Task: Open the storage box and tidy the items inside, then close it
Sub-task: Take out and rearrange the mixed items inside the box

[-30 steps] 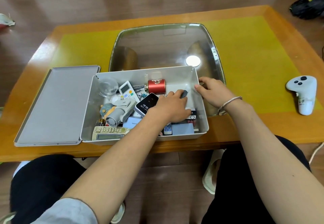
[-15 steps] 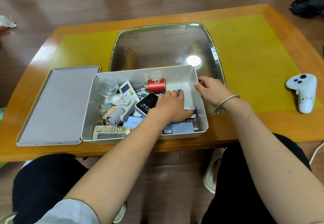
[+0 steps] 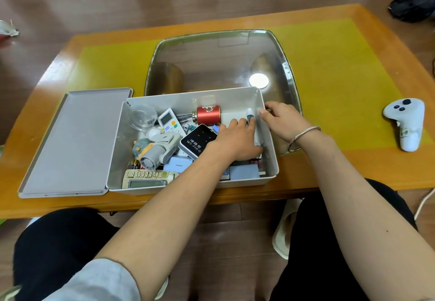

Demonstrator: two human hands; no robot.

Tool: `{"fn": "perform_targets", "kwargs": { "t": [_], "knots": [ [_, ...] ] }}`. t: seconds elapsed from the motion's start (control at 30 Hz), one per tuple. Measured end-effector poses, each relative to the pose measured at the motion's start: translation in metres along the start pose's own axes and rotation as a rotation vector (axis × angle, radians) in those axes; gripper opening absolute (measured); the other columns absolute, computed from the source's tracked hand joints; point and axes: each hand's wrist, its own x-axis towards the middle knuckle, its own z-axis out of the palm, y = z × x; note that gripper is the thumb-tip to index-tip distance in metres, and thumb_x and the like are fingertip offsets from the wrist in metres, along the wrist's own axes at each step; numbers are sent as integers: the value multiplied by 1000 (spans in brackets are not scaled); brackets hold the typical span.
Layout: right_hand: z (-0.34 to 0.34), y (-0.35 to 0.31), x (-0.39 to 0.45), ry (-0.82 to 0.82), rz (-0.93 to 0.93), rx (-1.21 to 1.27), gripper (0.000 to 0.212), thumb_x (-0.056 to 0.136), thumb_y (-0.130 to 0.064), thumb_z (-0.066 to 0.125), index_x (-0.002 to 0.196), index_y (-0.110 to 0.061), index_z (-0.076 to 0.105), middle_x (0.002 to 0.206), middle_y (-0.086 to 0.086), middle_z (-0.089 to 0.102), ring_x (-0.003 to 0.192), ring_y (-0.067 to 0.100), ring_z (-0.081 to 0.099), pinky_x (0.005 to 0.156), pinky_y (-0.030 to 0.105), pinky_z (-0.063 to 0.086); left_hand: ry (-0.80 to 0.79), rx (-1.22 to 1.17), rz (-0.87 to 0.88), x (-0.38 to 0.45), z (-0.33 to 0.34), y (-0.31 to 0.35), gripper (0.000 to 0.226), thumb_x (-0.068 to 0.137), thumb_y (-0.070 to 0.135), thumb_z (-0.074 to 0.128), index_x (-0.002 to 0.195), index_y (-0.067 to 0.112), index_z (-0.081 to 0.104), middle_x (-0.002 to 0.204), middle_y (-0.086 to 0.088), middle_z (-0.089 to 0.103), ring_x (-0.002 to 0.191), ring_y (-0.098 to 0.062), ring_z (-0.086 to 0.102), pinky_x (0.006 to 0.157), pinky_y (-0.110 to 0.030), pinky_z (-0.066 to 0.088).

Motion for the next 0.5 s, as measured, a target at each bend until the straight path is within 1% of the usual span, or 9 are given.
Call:
{"fn": "perform_targets", "kwargs": {
  "t": [0.1,0.2,0.27,0.33,0.4,0.5],
  "knots": [
    [0,-1,0,7,-2,-2,33,99,-29,40,112,-6,59,102,17,65,89,28,56,69,28,36,-4,-93,-10,0,-1,0,82,90,51,41,152,12,6,152,-9,26,136,-30,27,105,-52,26],
    [-1,-2,0,-1,1,-16,33,99,-28,39,107,-3,59,98,19,64,89,31,56,70,32,40,-7,-98,-20,-3,-2,-1,71,91,50,39,147,12,20,150,-8,30,133,-30,31,103,-52,27],
    [-2,-4,0,-1,-1,-21,33,99,-26,39,103,-1,59,97,21,64,90,35,56,71,34,39,-20,-77,-18,-5,-2,1,66,92,50,38,145,12,25,147,-9,32,132,-30,32,102,-52,27],
    [-3,-5,-1,4,-4,-26,32,99,-25,39,101,0,59,97,23,63,90,35,55,68,33,36,-28,-54,-12,-5,-2,2,67,93,49,36,147,12,22,148,-10,30,133,-30,30,103,-51,27],
    [-3,-5,-1,5,-4,-32,32,99,-25,39,100,0,59,97,23,63,90,35,55,66,30,33,-40,-44,-9,-4,-3,2,71,93,49,35,150,12,16,152,-10,25,136,-29,27,105,-51,25],
    [-3,-6,-2,5,-6,-24,33,100,-25,38,101,0,60,97,22,63,89,35,55,67,30,34,-71,-53,0,-4,-4,0,74,94,49,35,152,13,7,157,-9,16,140,-29,21,108,-52,21]
  ]
}}
